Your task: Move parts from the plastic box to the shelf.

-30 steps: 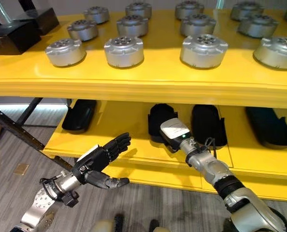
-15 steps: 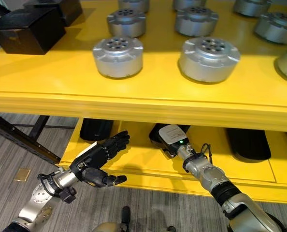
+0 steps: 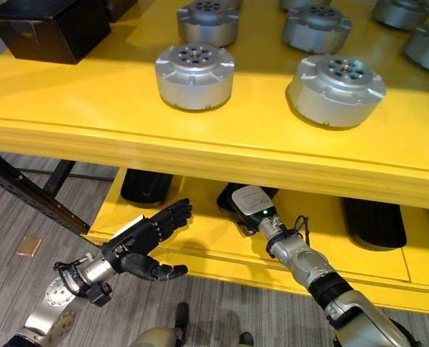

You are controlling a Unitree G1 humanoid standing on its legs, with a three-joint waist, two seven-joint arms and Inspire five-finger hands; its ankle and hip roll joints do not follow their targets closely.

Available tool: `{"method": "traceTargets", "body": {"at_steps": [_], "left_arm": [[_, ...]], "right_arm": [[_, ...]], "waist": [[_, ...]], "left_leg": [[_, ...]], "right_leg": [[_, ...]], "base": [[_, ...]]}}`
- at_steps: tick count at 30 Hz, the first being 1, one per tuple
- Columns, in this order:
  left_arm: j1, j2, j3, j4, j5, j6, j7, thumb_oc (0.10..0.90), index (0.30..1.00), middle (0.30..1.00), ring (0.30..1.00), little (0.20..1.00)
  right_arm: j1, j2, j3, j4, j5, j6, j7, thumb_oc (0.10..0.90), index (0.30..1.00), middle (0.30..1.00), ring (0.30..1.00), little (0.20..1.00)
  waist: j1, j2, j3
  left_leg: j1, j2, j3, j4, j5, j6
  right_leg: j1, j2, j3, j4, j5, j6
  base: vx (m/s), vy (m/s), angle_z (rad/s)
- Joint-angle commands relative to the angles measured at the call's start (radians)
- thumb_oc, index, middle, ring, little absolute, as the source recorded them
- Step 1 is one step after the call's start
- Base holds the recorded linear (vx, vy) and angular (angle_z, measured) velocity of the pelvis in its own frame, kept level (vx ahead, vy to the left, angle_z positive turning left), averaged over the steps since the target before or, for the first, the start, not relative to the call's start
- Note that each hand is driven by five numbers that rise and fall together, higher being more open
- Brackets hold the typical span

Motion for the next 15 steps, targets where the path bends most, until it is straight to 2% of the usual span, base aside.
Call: {"method": "traceTargets", "body": {"at_steps": [1, 5, 10, 12, 15], "left_arm": [[-0.049, -0.026, 0.025, -0.113, -0.053, -0.106, -0.038, 0.9, 1.0, 1.0, 1.0, 1.0], [-0.04, -0.029, 0.034, -0.107, -0.059, -0.112, -0.056, 0.9, 1.0, 1.0, 1.0, 1.0], [-0.037, -0.033, 0.033, -0.095, -0.052, -0.115, -0.064, 0.9, 1.0, 1.0, 1.0, 1.0], [-0.035, -0.033, 0.034, -0.09, -0.047, -0.116, -0.076, 0.9, 1.0, 1.0, 1.0, 1.0], [-0.025, -0.031, 0.037, -0.084, -0.05, -0.121, -0.09, 0.9, 1.0, 1.0, 1.0, 1.0]], "right_arm": [[-0.067, -0.026, 0.005, -0.031, 0.027, -0.059, -0.041, 0.4, 0.3, 0.3, 0.3, 0.3], [-0.037, -0.05, 0.023, -0.057, -0.051, -0.169, -0.045, 0.4, 0.3, 0.3, 0.3, 0.3], [-0.031, -0.085, 0.074, -0.101, -0.257, -0.277, -0.104, 0.4, 0.3, 0.3, 0.3, 0.3], [-0.047, -0.109, 0.11, -0.125, -0.311, -0.293, -0.102, 0.4, 0.3, 0.3, 0.3, 0.3], [-0.051, -0.132, 0.133, -0.144, -0.324, -0.291, -0.098, 0.4, 0.3, 0.3, 0.3, 0.3]], "waist": [[0.022, 0.003, -0.057], [0.016, -0.004, -0.061], [0.018, -0.013, -0.063], [0.024, -0.019, -0.065], [0.031, -0.024, -0.067]], "left_leg": [[0.005, 0.073, 0.001, 0.099, -0.17, -0.024], [0.02, 0.083, -0.003, 0.087, -0.166, -0.028], [0.03, 0.093, -0.007, 0.086, -0.166, -0.035], [0.032, 0.095, -0.009, 0.086, -0.166, -0.038], [0.03, 0.098, -0.013, 0.09, -0.166, -0.041]], "right_leg": [[-0.075, 0.001, 0.009, 0.088, -0.011, -0.008], [-0.072, 0.009, 0.012, 0.083, -0.01, -0.01], [-0.066, 0.013, 0.008, 0.084, -0.016, -0.013], [-0.06, 0.015, -0.003, 0.089, -0.024, -0.016], [-0.056, 0.014, -0.016, 0.097, -0.032, -0.02]], "base": [[-0.05, -0.048, 0.01], [-0.04, -0.048, 0.03], [0.0, -0.05, -0.02], [0.01, -0.066, 0.01], [0.02, -0.035, 0.05]]}}
